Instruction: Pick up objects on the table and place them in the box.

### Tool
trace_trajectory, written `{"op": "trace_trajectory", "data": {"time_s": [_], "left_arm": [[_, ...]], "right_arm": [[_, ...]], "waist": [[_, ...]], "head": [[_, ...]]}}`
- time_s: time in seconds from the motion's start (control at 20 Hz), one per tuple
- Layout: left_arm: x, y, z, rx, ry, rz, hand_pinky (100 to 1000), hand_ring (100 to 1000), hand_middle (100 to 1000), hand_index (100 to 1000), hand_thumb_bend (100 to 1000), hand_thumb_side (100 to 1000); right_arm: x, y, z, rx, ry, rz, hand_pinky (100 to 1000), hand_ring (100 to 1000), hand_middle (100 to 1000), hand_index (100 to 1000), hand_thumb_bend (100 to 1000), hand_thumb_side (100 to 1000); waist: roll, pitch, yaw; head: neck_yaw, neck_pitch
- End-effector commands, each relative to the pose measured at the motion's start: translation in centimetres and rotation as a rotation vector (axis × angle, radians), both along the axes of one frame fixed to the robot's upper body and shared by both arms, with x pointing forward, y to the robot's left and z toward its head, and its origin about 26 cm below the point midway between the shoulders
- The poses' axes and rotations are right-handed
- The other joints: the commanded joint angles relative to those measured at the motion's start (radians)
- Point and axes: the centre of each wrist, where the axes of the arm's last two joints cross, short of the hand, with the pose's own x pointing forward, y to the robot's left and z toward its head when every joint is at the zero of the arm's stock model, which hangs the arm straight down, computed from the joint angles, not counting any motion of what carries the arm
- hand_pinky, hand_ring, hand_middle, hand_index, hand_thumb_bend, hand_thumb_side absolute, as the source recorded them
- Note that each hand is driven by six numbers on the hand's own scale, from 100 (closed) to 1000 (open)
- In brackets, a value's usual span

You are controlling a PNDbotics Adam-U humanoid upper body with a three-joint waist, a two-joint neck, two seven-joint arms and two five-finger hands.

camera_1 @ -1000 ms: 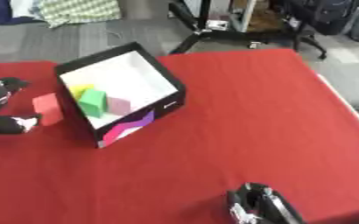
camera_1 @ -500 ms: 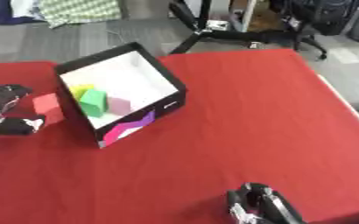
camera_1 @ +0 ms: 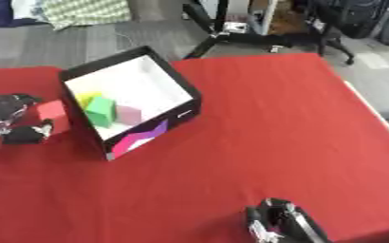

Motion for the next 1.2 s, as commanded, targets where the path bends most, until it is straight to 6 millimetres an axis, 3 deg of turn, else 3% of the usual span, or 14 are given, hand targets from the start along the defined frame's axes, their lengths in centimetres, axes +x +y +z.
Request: {"op": "trace_trajectory", "data": {"time_s": [0.05, 0.25, 0.35, 0.45, 0.5, 0.55, 0.65, 0.7, 0.9, 1.2], "left_arm": [[0.4, -0.1, 1.0, -0.002, -0.029, -0.009, 828, 804, 867, 989, 100, 835], [0.5, -0.4, 0.4, -0.002, -0.001, -0.028, 826, 793, 850, 981, 100, 819], [0.5, -0.5, 0.2, -0.003, 0.017, -0.04, 821, 769, 823, 969, 100, 764], [0.5, -0.7, 0.1, -0.007, 0.033, -0.055, 811, 739, 785, 944, 100, 652], [0.5, -0.8, 0.2, -0.01, 0.031, -0.061, 791, 682, 708, 897, 100, 505], [0.5, -0.8, 0.3, -0.016, 0.024, -0.067, 787, 670, 686, 886, 100, 475], [0.4, -1.0, 0.5, -0.03, 0.003, -0.082, 745, 580, 558, 814, 100, 294], [0.3, -1.1, 0.8, -0.041, -0.016, -0.092, 707, 516, 489, 772, 100, 253], [-0.1, -1.4, 2.7, -0.088, -0.124, -0.122, 623, 370, 321, 662, 100, 241], [-1.7, -1.7, 8.6, -0.167, -0.358, -0.184, 612, 317, 260, 630, 100, 253]], "right_arm": [[0.1, -0.1, 0.6, -0.008, -0.021, 0.004, 857, 469, 231, 461, 100, 202], [0.2, -0.1, 0.6, -0.008, -0.022, 0.006, 857, 469, 231, 461, 100, 202], [0.2, -0.1, 0.6, -0.008, -0.022, 0.007, 857, 469, 231, 461, 100, 202], [0.2, -0.1, 0.6, -0.008, -0.022, 0.007, 857, 469, 231, 461, 100, 202], [0.2, -0.1, 0.6, -0.009, -0.021, 0.007, 857, 469, 231, 461, 100, 202], [0.2, -0.1, 0.6, -0.009, -0.021, 0.007, 857, 469, 231, 461, 100, 202], [0.2, -0.1, 0.6, -0.009, -0.021, 0.007, 857, 469, 231, 461, 100, 202], [0.2, -0.1, 0.6, -0.009, -0.021, 0.007, 857, 469, 231, 461, 100, 202], [0.1, -0.1, 0.6, -0.011, -0.02, 0.004, 857, 469, 231, 461, 100, 202], [0.0, -0.3, 0.4, -0.014, -0.013, -0.002, 857, 469, 231, 461, 100, 201]], "waist": [[-0.001, -0.014, -0.002], [-0.002, -0.013, -0.003], [-0.002, -0.013, -0.003], [-0.002, -0.013, -0.002], [-0.002, -0.013, -0.002], [-0.002, -0.013, -0.002], [-0.002, -0.014, -0.002], [-0.002, -0.014, -0.002], [0.0, -0.017, -0.003], [0.006, -0.026, -0.002]], "head": [[0.0, -0.006], [-0.001, -0.005], [-0.001, -0.005], [-0.002, -0.005], [-0.002, -0.005], [-0.002, -0.005], [-0.002, -0.005], [-0.003, -0.005], [-0.007, -0.006], [-0.012, 0.0]]}}
